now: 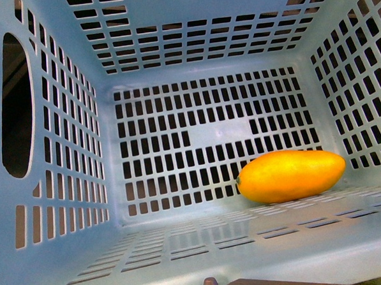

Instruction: Pick mango and avocado into basket

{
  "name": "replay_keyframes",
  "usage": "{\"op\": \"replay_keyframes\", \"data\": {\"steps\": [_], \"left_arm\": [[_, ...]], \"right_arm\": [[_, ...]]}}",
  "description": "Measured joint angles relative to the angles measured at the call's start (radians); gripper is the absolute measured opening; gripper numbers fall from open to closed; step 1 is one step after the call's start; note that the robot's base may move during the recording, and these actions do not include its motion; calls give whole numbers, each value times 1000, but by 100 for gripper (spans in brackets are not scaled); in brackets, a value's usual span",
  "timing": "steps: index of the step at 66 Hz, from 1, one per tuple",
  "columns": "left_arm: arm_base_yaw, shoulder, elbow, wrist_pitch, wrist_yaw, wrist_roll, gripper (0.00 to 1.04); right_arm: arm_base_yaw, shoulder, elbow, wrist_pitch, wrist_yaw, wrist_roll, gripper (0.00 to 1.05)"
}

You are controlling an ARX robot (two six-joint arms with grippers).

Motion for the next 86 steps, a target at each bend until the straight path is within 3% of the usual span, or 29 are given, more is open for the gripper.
{"op": "replay_keyframes", "data": {"steps": [86], "left_arm": [[0, 0, 0, 0, 1, 0, 14]], "right_arm": [[-21, 187, 164, -95, 65, -137, 96]]}}
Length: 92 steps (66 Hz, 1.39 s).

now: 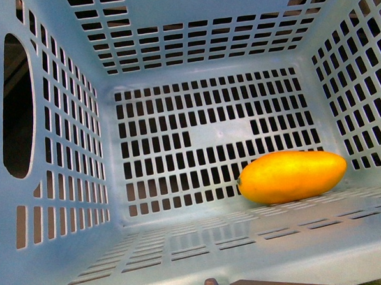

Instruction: Pick mango and avocado into basket

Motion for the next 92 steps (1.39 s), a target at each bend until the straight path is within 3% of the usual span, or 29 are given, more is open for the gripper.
{"op": "replay_keyframes", "data": {"steps": [33, 49, 56, 78, 92], "left_arm": [[0, 0, 0, 0, -1, 0, 14], [0, 0, 0, 0, 0, 0, 14], [0, 0, 0, 0, -1, 0, 14], [0, 0, 0, 0, -1, 0, 14], [0, 0, 0, 0, -1, 0, 14]], "right_arm": [[7, 50, 64, -27, 19, -73, 96], [6, 55, 63, -22, 20, -87, 64], [2, 55, 58, -14, 16, -90, 57], [-62, -48, -19, 36, 52, -159, 55], [-144, -381, -103, 94, 115, -298, 55]]}}
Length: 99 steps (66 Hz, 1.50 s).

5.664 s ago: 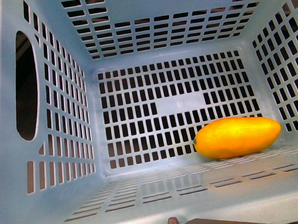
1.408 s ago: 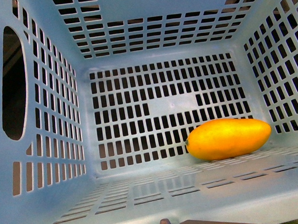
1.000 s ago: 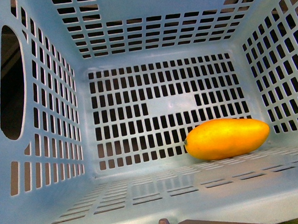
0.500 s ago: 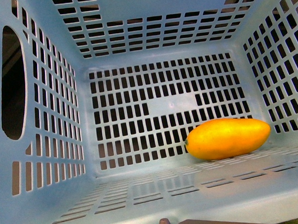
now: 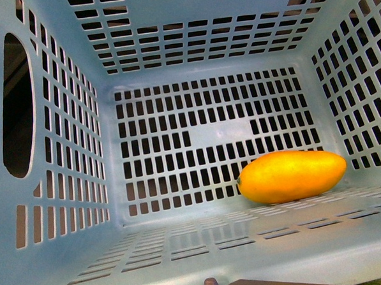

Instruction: Pick mango and avocado into basket

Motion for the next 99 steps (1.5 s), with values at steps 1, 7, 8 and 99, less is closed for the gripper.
{"op": "replay_keyframes", "data": {"steps": [1, 7, 8, 99], "left_arm": [[0, 0, 0, 0, 0, 0, 14], [0, 0, 0, 0, 0, 0, 14], [0, 0, 0, 0, 0, 0, 14], [0, 1, 0, 0, 0, 0, 14]], "right_arm": [[-3, -34, -9, 0, -3, -2, 55], [-10, -237, -74, -5, -47, 9, 55], [-9, -270, -85, -5, -54, 18, 55], [638, -942, -190, 63, 192, -100, 85]]}}
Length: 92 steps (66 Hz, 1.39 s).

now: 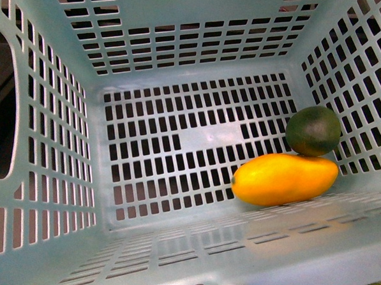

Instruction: Pick mango and avocado into basket

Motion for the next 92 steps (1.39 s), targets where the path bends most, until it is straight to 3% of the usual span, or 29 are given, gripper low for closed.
{"op": "replay_keyframes", "data": {"steps": [4, 10, 33, 42, 46, 51, 92], "left_arm": [[0, 0, 0, 0, 2, -1, 14], [0, 0, 0, 0, -2, -1, 14], [0, 0, 0, 0, 2, -1, 14], [0, 0, 0, 0, -1, -1, 14], [0, 0, 0, 0, -1, -2, 14], [0, 0, 0, 0, 2, -2, 14], [0, 0, 0, 0, 1, -1, 14]], "right_arm": [[-37, -84, -97, 76, -11, -179, 73], [-66, -149, -183, 105, -36, -307, 59], [-145, -312, -402, 133, -118, -414, 2], [-168, -373, -456, 124, -137, -421, 2], [-212, -403, -476, 112, -206, -423, 2], [-250, -452, -502, 93, -215, -423, 2], [-253, -725, -604, -56, -223, -424, 2]]}}
